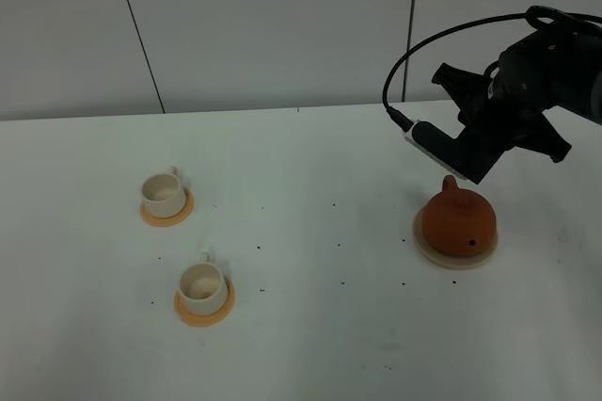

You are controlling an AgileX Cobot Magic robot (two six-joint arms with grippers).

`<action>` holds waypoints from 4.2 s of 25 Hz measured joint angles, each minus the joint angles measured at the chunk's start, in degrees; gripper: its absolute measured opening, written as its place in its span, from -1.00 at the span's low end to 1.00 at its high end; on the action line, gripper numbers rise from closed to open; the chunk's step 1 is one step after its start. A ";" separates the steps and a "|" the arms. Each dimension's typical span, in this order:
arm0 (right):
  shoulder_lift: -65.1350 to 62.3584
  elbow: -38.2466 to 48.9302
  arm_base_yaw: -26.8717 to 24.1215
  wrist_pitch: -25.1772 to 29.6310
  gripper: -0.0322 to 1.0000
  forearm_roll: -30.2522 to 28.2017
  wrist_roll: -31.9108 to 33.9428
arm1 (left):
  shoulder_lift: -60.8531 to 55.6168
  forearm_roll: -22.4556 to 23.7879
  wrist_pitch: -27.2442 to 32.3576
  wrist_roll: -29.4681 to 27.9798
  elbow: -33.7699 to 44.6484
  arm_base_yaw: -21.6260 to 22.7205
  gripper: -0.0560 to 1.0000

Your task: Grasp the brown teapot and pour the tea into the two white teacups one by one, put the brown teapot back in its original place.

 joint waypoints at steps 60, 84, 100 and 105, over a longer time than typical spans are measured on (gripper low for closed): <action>5.78 0.00 2.86 -4.73 -0.58 14.76 0.01 | 0.00 0.00 0.00 -0.05 0.00 0.00 -0.73; 6.14 0.00 1.56 -2.40 -0.60 15.21 0.10 | 0.00 0.00 0.00 -0.05 0.00 0.00 -0.68; 6.14 0.00 0.20 -2.34 -0.62 15.82 0.34 | 0.00 0.00 0.00 0.00 0.00 0.00 -0.65; 6.14 0.00 -0.39 -2.16 -0.62 16.32 1.24 | 0.00 0.00 0.00 0.00 0.00 0.00 -0.64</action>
